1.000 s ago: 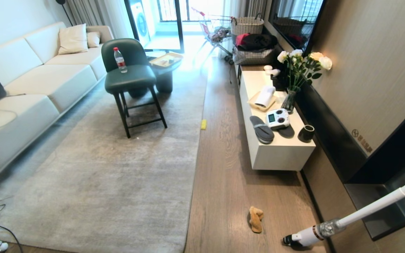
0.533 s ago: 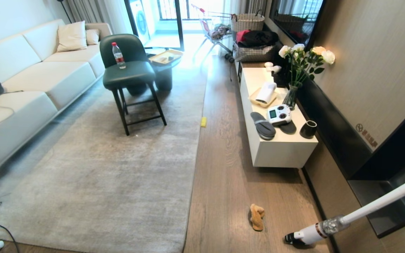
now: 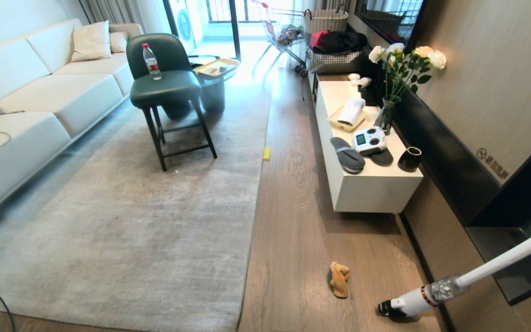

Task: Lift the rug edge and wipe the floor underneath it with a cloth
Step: Lift up the carpet

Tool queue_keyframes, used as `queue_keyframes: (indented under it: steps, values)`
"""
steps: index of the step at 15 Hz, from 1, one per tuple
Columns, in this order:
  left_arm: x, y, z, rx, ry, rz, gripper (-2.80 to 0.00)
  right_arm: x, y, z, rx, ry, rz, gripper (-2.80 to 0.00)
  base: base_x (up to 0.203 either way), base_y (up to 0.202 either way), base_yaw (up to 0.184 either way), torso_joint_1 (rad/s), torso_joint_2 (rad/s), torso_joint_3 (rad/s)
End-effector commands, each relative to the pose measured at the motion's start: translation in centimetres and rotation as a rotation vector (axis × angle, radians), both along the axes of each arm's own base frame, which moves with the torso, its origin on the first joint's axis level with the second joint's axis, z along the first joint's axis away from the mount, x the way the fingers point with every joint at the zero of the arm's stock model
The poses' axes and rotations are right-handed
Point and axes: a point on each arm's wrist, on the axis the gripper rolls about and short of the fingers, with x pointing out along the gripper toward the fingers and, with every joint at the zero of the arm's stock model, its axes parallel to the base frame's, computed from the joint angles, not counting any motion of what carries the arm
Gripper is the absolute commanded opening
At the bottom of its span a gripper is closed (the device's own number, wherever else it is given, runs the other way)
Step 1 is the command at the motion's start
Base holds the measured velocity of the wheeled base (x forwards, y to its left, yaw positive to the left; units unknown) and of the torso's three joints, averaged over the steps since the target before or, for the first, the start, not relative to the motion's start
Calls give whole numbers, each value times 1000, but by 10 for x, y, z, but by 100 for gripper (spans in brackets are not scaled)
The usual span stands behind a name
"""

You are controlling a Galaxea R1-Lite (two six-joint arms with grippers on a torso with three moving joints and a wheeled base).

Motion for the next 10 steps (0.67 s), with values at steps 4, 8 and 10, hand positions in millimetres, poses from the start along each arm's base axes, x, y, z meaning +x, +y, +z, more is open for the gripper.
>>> queue_keyframes:
  steps: [4,8,10]
  values:
    - [0,0,0,0,0,1,-280,0,0,0,1,1,-2,-280,0,0,0,-165,521,355]
    - [0,0,0,0,0,1,-280,0,0,0,1,1,0,-280,0,0,0,-139,491,356]
    - [0,0,0,-1,0,1,-280,0,0,0,1,1,0,-280,0,0,0,-104,475,367]
